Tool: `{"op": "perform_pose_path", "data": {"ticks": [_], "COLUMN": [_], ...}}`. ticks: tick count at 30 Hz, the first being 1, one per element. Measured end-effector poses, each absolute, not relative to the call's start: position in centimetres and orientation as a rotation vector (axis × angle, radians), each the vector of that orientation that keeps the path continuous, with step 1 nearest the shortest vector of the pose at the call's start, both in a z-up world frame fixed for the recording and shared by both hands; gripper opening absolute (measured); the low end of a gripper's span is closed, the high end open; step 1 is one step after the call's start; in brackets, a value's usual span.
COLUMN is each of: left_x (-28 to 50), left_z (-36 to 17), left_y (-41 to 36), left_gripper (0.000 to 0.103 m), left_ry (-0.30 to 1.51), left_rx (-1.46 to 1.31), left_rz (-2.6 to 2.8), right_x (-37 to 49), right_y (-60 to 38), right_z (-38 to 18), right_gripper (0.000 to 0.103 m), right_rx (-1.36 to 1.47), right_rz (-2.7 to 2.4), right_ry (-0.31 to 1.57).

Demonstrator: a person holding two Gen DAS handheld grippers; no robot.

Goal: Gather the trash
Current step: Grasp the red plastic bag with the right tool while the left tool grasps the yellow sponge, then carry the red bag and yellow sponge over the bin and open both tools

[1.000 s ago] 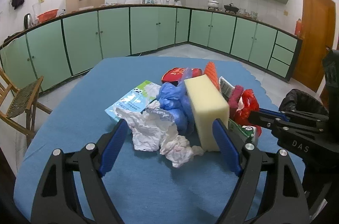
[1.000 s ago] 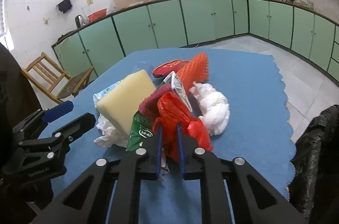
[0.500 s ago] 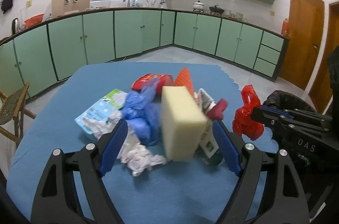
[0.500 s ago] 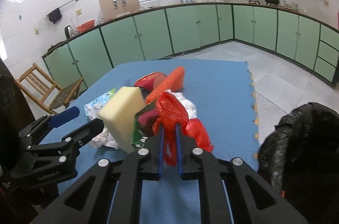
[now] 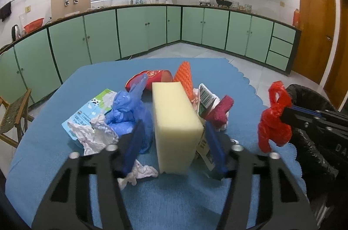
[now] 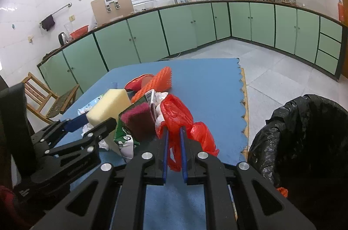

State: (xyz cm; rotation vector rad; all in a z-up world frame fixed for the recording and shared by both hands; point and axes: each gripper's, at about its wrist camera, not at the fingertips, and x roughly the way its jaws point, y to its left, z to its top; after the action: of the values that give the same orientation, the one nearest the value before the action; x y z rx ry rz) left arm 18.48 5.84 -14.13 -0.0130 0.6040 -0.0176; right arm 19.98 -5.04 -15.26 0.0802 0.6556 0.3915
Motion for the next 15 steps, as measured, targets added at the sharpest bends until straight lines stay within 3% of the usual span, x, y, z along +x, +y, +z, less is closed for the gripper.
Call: {"op": "perform_pose_path", "data": {"ticks": [1, 15], "left_x": [18.6, 15.6], "left_z": [-14.2, -10.0], "left_y": [5.9, 5.8], "left_gripper": [0.037, 0.033], "left_ry": [0.607, 0.496], "left_rx": [-0.016, -0.037], "left_rz": [-0.023, -0.033], "right_x": [20.0, 18.6], "right_y": [-5.1, -5.4], "right_z": [-15.3, -13.0], "right_gripper": [0.010, 0.010], "right_rx": [0.082, 0.081], "right_rz": [0.390, 0.390], "right_ry": [0.656, 0.598]}}
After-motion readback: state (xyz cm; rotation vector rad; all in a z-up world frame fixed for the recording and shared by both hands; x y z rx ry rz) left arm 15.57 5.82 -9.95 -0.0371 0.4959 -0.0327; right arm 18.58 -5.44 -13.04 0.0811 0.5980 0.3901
